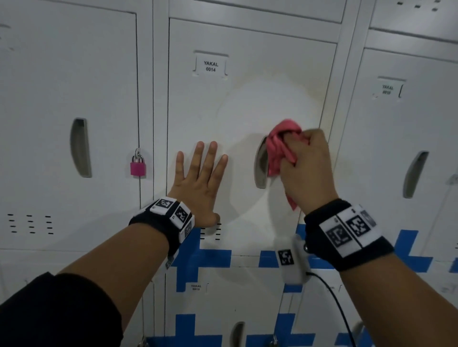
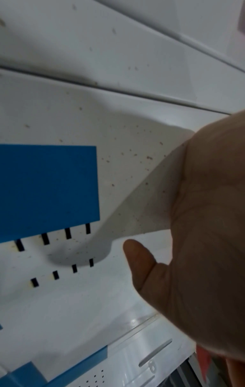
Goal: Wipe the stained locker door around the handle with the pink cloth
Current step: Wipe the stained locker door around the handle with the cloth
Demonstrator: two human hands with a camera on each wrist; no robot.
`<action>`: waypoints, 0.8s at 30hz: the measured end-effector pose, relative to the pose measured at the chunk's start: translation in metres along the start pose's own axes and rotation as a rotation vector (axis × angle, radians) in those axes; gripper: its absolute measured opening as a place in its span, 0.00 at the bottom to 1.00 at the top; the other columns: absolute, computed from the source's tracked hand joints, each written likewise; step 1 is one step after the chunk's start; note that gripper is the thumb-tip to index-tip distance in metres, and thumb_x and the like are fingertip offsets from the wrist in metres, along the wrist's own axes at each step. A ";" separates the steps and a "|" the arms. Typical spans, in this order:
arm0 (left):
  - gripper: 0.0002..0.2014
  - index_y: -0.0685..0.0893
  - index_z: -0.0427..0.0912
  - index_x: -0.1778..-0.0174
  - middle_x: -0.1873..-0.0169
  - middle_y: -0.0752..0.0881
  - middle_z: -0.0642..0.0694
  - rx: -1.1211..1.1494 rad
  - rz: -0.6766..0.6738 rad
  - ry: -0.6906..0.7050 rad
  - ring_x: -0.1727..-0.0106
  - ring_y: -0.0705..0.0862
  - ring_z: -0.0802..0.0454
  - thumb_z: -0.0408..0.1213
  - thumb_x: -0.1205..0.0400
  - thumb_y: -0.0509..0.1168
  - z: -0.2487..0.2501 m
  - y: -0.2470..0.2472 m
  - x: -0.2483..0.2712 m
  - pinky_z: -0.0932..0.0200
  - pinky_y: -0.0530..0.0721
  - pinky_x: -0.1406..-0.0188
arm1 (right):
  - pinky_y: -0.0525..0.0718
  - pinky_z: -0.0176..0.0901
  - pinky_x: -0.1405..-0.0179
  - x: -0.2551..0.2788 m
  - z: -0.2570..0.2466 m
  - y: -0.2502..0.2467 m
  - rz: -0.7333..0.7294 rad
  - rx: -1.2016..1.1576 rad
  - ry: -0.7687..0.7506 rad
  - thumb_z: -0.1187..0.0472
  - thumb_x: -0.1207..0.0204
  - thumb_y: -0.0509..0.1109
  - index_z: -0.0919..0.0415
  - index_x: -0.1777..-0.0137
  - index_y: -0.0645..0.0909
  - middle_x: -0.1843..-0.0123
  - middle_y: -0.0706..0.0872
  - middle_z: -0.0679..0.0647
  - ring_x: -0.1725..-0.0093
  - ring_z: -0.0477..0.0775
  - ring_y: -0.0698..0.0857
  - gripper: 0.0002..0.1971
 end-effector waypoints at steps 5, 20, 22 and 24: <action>0.71 0.31 0.41 0.17 0.17 0.31 0.35 -0.022 0.014 -0.001 0.18 0.28 0.32 0.63 0.44 0.73 -0.001 0.001 0.000 0.23 0.34 0.24 | 0.79 0.54 0.52 -0.004 0.010 0.016 0.102 0.371 -0.060 0.63 0.23 0.66 0.62 0.42 0.82 0.44 0.80 0.61 0.48 0.64 0.77 0.11; 0.72 0.34 0.42 0.17 0.17 0.33 0.35 -0.012 0.017 -0.013 0.18 0.30 0.33 0.63 0.46 0.74 -0.003 0.001 -0.001 0.22 0.37 0.23 | 0.85 0.41 0.48 0.101 0.011 0.087 -0.264 -0.006 0.047 0.51 0.21 0.56 0.57 0.36 0.76 0.43 0.71 0.51 0.48 0.49 0.75 0.18; 0.72 0.33 0.41 0.17 0.17 0.33 0.35 -0.012 0.015 -0.008 0.18 0.30 0.32 0.62 0.46 0.74 -0.002 0.002 -0.001 0.22 0.36 0.24 | 0.82 0.40 0.46 0.081 0.006 0.076 -0.181 -0.022 0.086 0.59 0.23 0.61 0.58 0.35 0.76 0.44 0.71 0.53 0.48 0.50 0.74 0.16; 0.72 0.37 0.40 0.16 0.16 0.36 0.34 -0.008 0.037 -0.012 0.17 0.32 0.32 0.59 0.47 0.76 0.000 0.000 0.000 0.21 0.39 0.24 | 0.82 0.44 0.47 0.063 0.005 0.074 -0.205 -0.024 0.141 0.60 0.25 0.61 0.58 0.40 0.76 0.46 0.71 0.54 0.50 0.53 0.75 0.14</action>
Point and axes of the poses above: each hand's wrist, its own x-axis away from the middle knuckle, its own y-axis out of the palm, z = x × y, the point moved 8 cm from there along -x, towards the middle knuckle
